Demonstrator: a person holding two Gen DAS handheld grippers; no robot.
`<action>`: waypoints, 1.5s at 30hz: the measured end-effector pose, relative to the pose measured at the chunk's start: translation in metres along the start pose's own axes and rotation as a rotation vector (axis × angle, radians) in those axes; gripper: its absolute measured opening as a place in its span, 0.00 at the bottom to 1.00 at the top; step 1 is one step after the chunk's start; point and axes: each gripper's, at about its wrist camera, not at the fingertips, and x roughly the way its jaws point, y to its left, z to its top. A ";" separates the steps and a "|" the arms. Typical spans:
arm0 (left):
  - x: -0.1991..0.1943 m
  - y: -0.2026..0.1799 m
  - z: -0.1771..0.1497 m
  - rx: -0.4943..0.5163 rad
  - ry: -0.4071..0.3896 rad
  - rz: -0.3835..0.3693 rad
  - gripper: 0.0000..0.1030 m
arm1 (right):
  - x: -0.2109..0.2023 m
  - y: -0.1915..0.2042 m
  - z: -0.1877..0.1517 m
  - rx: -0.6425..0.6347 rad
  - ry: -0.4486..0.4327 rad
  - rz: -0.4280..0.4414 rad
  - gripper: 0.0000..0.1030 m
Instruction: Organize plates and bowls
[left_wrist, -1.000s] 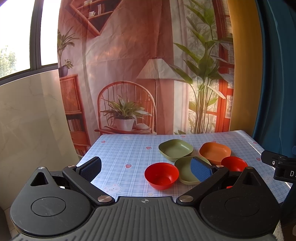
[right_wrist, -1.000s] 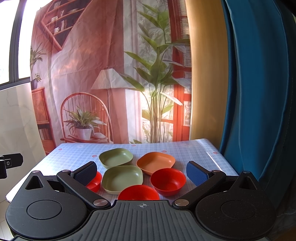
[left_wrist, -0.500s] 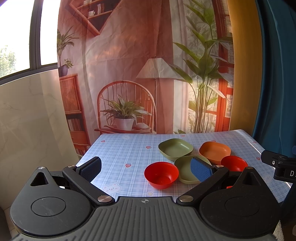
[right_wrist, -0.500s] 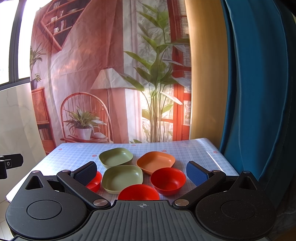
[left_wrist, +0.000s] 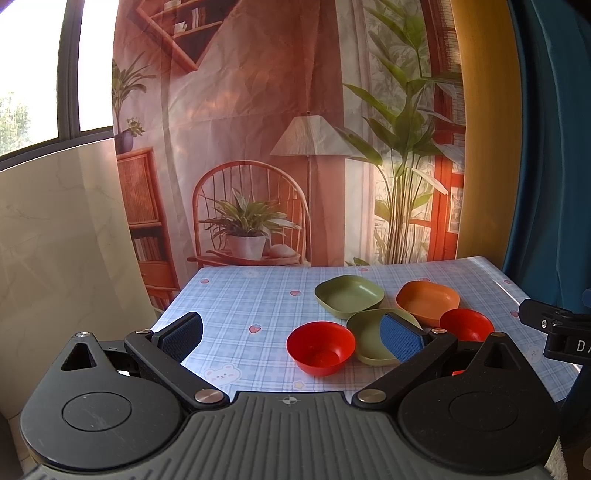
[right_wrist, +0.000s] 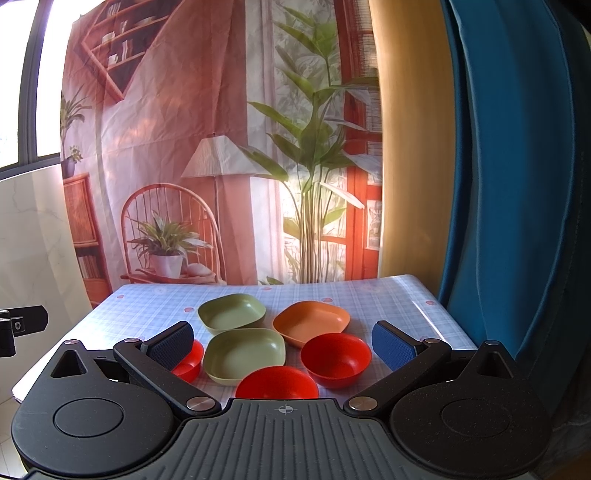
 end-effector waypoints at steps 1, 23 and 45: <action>0.000 0.000 0.000 0.000 0.000 0.000 1.00 | 0.000 0.000 0.000 0.000 -0.001 -0.001 1.00; 0.030 0.013 0.015 -0.098 -0.064 -0.003 1.00 | 0.028 -0.017 0.023 0.004 -0.085 0.104 1.00; 0.136 -0.004 -0.013 -0.069 0.054 -0.019 1.00 | 0.133 -0.013 -0.014 -0.012 0.056 0.108 1.00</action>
